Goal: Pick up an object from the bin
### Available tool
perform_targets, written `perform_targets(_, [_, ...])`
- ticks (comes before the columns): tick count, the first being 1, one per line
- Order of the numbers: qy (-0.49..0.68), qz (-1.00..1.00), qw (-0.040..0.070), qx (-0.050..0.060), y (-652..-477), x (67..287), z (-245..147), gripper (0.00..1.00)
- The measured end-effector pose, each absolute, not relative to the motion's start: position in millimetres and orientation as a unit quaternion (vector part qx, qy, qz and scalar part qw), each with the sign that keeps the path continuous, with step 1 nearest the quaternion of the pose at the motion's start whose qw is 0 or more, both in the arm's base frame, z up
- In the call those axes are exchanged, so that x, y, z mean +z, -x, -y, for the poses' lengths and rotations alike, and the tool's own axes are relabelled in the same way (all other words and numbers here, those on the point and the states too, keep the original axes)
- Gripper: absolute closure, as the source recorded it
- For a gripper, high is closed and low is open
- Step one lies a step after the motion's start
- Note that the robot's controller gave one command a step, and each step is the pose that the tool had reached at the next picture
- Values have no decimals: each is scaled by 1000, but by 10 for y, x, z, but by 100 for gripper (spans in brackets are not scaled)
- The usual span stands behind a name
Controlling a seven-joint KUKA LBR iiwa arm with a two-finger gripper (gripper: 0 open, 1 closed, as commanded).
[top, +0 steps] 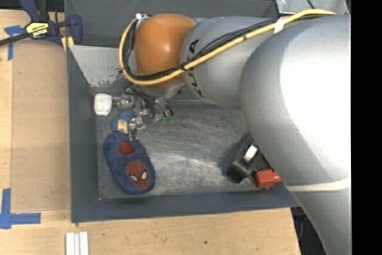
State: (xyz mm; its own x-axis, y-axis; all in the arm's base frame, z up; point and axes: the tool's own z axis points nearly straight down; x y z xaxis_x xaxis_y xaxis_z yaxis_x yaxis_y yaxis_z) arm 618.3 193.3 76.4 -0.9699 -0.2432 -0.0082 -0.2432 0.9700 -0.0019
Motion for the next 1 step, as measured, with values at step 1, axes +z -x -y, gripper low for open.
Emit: perform_targets(1, [83,-997,7,1,-6255,2862,-1754,100])
